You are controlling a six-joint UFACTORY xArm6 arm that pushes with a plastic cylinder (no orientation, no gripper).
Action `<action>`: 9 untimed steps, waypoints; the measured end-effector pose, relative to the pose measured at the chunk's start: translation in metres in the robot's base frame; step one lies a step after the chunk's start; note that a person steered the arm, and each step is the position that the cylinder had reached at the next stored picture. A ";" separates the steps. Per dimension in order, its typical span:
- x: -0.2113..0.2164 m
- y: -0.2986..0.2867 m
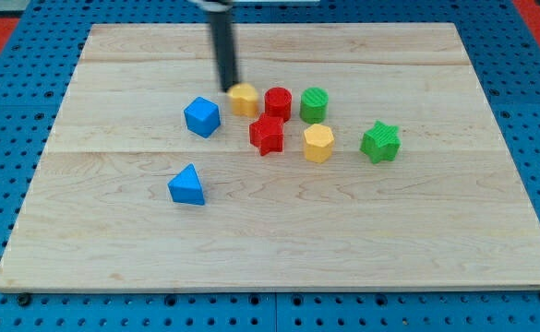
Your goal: Place the arm above to the blue triangle
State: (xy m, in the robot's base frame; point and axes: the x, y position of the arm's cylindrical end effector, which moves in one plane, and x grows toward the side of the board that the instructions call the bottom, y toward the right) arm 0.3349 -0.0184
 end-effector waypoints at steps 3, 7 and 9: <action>-0.061 -0.107; 0.064 0.142; 0.075 0.097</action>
State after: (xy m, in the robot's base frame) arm 0.4096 0.0784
